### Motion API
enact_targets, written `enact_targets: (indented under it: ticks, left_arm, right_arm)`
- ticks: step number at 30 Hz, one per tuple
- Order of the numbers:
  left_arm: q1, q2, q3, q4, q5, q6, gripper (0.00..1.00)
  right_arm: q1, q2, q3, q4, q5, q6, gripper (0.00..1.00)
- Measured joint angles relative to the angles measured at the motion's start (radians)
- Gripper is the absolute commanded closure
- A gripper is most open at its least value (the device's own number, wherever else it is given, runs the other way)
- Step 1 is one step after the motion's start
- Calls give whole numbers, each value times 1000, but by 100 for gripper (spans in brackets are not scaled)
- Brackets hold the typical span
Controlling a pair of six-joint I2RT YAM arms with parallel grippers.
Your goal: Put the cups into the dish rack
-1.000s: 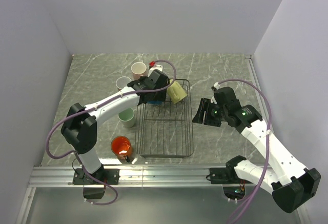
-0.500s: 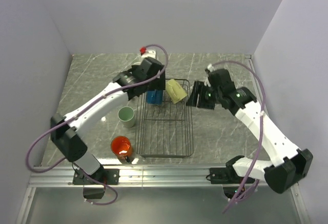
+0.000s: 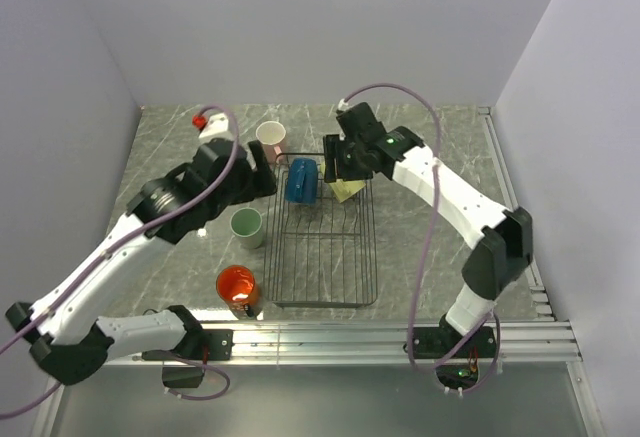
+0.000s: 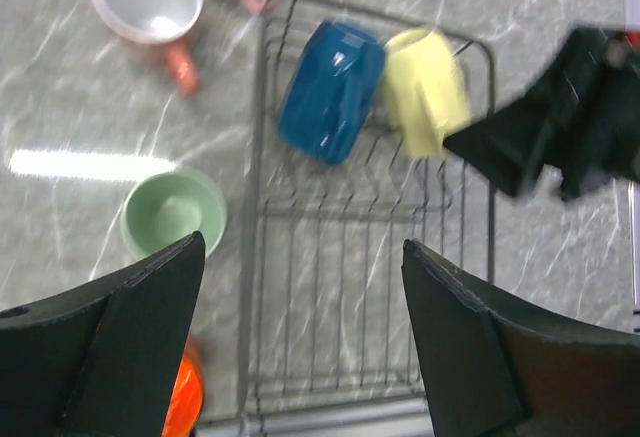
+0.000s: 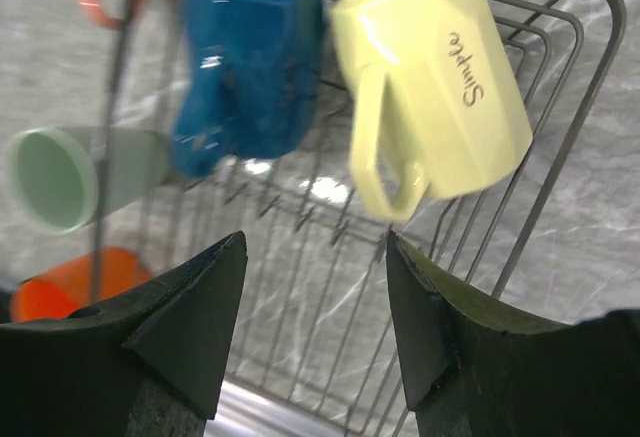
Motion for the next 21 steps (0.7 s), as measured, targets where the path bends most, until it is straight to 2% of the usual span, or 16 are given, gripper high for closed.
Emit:
enact_targets:
  ticks: [4, 10, 13, 18, 19, 21]
  left_arm:
    - [0, -109, -74, -71, 5, -65, 16]
    - [0, -191, -84, -134, 5, -129, 18]
    - [0, -207, -84, -155, 5, -152, 20]
    - [0, -214, -84, -192, 5, -174, 20]
    - [0, -218, -84, -196, 5, -175, 20]
    - [0, -227, -84, -204, 5, -176, 20]
  right_arm:
    - [0, 90, 10, -8, 45, -26, 35]
    - [0, 208, 77, -35, 114, -56, 36]
    - [2, 255, 113, -43, 147, -63, 39]
    - [14, 304, 174, -98, 232, -66, 57]
    - [20, 311, 184, -105, 248, -67, 71]
    - [34, 320, 197, -115, 278, -68, 86]
